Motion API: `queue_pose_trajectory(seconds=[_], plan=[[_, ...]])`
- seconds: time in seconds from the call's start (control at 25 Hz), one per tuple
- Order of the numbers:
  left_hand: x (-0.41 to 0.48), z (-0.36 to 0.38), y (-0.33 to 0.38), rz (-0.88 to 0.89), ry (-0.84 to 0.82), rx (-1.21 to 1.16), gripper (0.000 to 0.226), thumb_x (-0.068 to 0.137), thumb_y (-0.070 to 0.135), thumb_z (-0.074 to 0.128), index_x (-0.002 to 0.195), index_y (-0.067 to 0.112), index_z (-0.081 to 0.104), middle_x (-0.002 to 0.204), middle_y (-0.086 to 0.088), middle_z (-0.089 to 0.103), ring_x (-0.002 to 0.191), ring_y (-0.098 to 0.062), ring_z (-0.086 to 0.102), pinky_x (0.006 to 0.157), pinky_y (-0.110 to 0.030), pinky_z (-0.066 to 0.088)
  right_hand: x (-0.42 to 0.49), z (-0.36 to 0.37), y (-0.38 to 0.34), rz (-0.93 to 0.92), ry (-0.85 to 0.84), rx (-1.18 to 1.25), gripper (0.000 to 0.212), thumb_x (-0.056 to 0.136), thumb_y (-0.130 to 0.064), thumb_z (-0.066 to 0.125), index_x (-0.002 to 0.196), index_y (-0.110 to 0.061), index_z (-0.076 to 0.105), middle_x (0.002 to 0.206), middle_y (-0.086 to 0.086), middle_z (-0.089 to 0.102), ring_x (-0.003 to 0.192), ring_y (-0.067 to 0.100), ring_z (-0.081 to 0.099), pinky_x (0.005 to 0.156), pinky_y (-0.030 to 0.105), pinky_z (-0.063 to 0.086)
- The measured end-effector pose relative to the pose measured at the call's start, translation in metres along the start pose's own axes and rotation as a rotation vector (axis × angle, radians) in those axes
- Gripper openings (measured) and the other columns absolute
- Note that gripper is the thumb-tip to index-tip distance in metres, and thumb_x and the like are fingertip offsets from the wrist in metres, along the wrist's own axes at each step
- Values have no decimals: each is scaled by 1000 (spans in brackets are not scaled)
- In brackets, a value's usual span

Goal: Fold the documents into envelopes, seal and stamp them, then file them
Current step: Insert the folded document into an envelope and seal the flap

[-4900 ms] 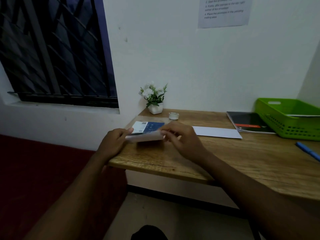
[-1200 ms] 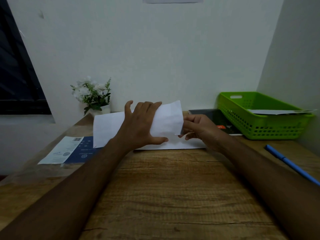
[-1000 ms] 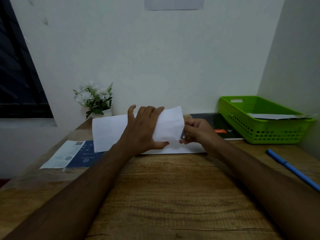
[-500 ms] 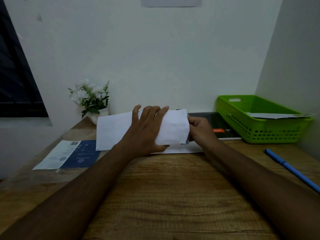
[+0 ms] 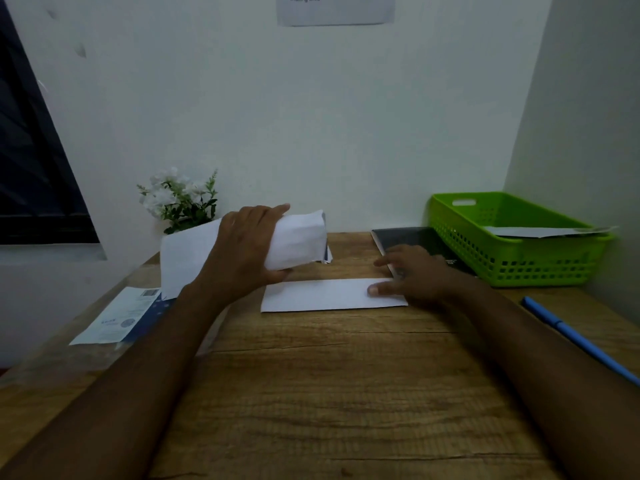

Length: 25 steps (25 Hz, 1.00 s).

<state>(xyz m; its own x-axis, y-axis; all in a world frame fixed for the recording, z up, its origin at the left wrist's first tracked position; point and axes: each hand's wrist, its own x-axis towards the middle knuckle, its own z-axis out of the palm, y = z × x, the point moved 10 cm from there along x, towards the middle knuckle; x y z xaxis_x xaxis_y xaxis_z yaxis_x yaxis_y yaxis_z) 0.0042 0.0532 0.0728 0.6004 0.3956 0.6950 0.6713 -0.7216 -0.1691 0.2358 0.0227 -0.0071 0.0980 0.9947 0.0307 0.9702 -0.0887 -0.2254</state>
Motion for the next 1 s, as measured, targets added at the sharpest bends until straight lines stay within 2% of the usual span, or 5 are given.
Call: queue_pose_trajectory(seconds=[0.12,0.36,0.56,0.8,1.0], plan=[[-7,-3,-24,-53,-1,-31,93,59,54,69,136,10,40,118,-12,54,107,-28,48,90,-44,36,1,12,3,-18,-98,26,68,73,-70,60,130,-36,49,146,-3,40,133,20,33,111,49,25],[-16,-2,-50,-102,-18,-93,90,58,61,60,132,15,42,118,-8,53,106,-24,46,87,-42,38,4,7,1,-62,-58,155,44,58,-64,75,90,-39,59,110,-12,54,106,11,48,95,42,41],[-17,0,-55,-118,-14,-82,88,57,61,60,130,15,44,116,-7,54,105,-23,45,86,-43,38,-5,-39,4,-119,312,748,21,71,-13,81,76,-16,61,73,-4,61,65,4,56,52,13,43],[-16,1,-54,-122,-24,-54,88,56,63,57,130,17,43,115,-6,53,104,-23,45,86,-44,38,-30,-78,51,17,915,1130,14,83,-12,71,95,-12,63,88,5,65,75,12,60,66,29,50],[-16,4,-54,-129,-51,-47,93,55,64,61,132,16,41,116,-6,52,104,-24,46,86,-42,36,-34,-76,47,13,913,1240,12,86,-15,68,95,-16,62,87,0,65,75,8,61,63,28,51]])
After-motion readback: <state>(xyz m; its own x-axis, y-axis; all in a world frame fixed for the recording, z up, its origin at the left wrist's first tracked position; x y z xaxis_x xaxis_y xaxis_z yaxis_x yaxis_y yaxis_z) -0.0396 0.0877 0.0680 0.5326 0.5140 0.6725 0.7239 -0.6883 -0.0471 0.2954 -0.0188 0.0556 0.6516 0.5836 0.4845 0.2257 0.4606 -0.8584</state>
